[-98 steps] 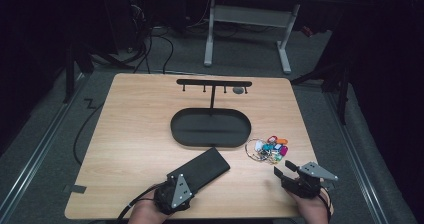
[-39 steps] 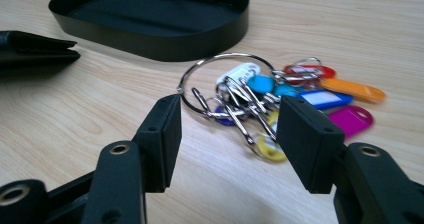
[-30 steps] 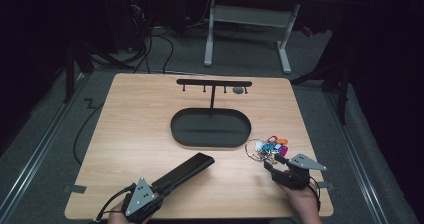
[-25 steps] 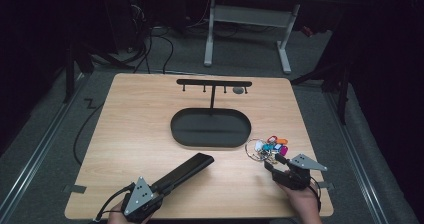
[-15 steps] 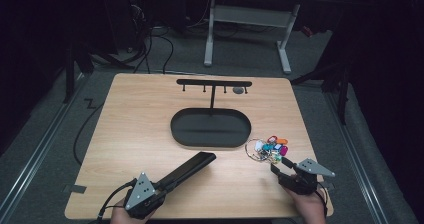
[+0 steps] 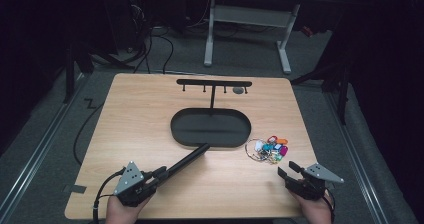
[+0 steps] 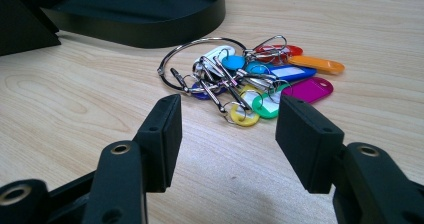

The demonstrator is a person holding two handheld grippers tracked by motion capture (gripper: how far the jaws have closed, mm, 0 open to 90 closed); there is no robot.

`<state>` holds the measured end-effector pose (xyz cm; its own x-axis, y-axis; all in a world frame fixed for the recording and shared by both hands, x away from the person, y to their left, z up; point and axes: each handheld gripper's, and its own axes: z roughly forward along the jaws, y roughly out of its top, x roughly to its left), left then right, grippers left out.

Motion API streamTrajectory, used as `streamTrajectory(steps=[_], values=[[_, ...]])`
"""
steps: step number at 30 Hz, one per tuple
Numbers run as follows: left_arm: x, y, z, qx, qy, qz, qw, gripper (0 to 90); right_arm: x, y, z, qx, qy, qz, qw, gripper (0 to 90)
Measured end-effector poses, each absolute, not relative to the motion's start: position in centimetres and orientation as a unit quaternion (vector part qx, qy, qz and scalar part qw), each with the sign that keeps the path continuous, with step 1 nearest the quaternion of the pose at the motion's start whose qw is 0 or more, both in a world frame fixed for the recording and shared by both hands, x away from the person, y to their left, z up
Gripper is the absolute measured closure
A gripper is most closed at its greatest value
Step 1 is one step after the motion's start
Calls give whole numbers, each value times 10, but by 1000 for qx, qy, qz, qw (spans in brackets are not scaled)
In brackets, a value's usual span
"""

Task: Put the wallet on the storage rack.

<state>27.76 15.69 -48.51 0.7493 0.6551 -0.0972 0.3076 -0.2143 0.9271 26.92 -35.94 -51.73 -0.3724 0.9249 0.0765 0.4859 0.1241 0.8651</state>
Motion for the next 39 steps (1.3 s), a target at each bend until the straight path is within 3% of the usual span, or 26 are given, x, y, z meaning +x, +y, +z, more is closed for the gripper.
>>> streamTrajectory(steps=[27,39], values=[[288,182,-493,734,346,164,561,765,274,-354,-518,495,712,432,248,445],[288,176,-499,761,346,171,522,657,275,-352,-518,495,714,431,243,445]])
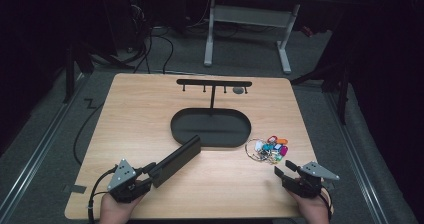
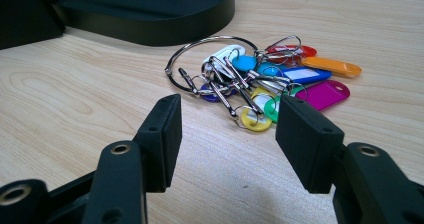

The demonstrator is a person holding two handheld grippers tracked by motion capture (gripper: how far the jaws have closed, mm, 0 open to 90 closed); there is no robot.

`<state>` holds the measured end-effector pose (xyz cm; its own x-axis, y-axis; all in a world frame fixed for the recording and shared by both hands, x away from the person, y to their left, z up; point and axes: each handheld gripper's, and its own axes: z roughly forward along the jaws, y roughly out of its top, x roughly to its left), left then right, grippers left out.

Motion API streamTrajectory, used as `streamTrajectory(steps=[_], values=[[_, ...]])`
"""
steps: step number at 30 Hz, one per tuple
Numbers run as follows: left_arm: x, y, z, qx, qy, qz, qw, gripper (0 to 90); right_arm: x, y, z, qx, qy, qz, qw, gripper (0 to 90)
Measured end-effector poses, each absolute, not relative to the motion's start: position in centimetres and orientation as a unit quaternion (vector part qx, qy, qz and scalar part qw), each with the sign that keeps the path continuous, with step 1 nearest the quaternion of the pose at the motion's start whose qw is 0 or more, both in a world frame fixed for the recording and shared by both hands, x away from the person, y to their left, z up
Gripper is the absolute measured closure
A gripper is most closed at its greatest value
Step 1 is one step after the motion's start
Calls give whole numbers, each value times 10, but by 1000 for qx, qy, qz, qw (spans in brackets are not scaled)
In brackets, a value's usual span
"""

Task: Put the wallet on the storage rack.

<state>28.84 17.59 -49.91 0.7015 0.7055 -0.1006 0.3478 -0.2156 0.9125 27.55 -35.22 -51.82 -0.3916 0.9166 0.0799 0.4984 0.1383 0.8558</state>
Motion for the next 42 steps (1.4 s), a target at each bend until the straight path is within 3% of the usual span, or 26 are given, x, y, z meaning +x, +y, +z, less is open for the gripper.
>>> streamTrajectory(steps=[7,13,22,27,42], values=[[286,167,-497,781,336,213,481,629,275,-353,-519,496,714,430,244,445],[287,162,-498,797,339,199,458,576,276,-351,-518,492,717,428,245,445],[290,148,-492,822,332,214,409,624,279,-353,-518,484,714,451,229,443],[293,145,-475,844,315,210,379,635,282,-348,-517,469,723,457,220,443],[325,123,-447,906,283,162,269,541,283,-344,-516,463,725,459,221,443]])
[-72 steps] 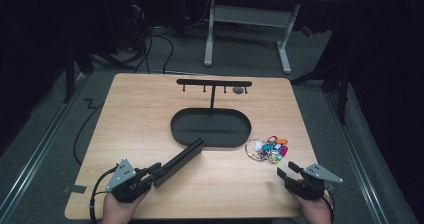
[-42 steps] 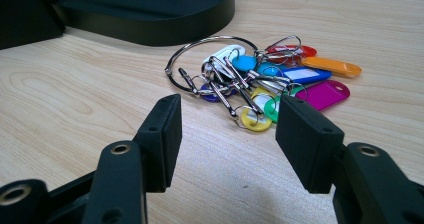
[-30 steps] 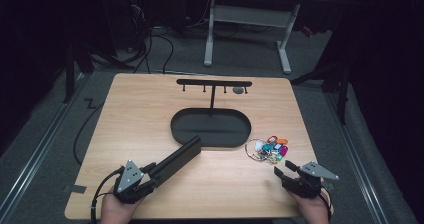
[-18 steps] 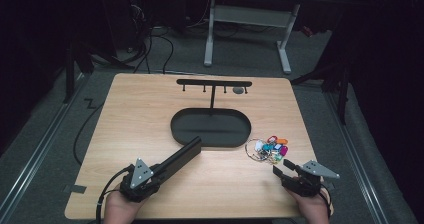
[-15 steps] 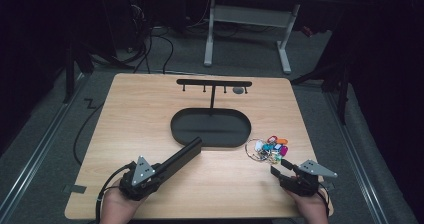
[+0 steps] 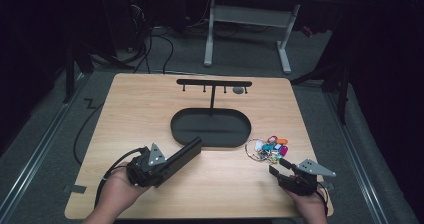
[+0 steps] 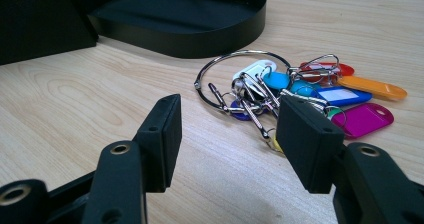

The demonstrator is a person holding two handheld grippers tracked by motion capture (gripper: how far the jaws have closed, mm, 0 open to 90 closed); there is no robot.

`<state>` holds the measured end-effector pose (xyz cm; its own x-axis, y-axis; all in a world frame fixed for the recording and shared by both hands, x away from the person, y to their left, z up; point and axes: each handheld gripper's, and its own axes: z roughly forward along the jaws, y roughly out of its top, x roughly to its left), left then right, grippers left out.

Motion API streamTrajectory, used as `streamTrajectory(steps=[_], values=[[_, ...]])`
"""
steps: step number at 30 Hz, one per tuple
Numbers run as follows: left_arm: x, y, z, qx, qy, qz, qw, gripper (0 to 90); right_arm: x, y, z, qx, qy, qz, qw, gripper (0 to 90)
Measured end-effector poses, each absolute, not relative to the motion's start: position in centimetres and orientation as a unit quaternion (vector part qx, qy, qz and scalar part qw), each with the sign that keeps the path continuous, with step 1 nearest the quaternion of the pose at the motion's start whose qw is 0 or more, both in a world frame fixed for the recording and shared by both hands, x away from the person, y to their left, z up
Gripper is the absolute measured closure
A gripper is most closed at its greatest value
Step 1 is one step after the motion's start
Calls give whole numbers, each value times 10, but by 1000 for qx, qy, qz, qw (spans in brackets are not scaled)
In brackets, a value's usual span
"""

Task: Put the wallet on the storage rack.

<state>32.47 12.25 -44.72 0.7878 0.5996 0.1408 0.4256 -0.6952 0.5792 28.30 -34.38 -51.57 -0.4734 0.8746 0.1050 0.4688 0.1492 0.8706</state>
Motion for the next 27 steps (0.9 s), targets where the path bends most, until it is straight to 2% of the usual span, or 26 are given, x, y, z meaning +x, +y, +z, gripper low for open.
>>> streamTrajectory(steps=[6,14,27], values=[[337,110,-439,925,270,145,227,553,282,-345,-516,467,725,457,220,444],[348,94,-435,940,270,116,172,629,282,-346,-517,467,725,457,217,444],[356,83,-429,953,257,99,122,730,283,-345,-518,469,725,457,212,443]])
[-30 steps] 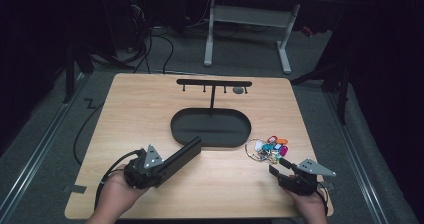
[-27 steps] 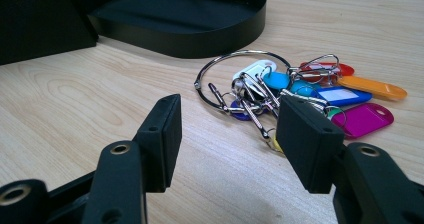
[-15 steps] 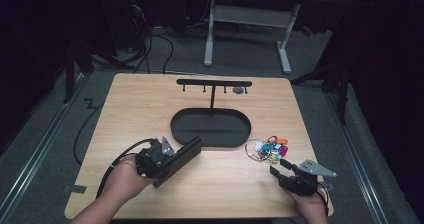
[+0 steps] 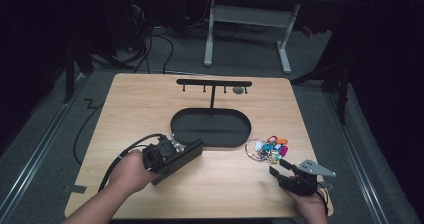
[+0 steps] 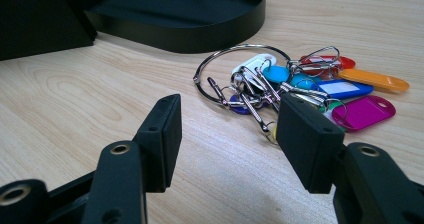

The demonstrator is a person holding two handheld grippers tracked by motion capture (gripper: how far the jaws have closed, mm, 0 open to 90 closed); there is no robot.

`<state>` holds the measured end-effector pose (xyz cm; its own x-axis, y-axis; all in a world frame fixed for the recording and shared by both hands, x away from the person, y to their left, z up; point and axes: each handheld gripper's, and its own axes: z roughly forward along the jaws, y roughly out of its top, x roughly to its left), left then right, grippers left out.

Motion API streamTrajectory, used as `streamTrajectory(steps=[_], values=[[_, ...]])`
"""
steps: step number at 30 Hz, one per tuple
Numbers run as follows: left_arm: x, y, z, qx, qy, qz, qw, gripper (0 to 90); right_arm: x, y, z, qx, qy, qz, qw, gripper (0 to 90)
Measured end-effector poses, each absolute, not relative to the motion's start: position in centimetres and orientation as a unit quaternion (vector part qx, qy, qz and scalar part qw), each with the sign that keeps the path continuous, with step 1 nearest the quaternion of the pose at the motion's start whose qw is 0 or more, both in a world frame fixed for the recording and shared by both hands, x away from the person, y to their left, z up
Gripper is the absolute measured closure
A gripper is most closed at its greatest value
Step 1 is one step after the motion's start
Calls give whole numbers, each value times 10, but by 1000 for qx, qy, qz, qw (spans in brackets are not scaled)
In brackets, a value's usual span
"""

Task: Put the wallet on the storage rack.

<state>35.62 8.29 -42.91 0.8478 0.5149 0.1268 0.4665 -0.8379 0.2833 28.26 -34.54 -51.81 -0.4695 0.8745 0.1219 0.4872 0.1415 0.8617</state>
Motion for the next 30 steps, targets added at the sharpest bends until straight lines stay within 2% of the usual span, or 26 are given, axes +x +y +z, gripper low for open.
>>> streamTrajectory(steps=[16,30], values=[[348,77,-408,965,162,165,126,742,283,-346,-519,469,726,456,212,444],[364,72,-400,954,150,203,161,745,279,-345,-518,473,723,454,218,446]])
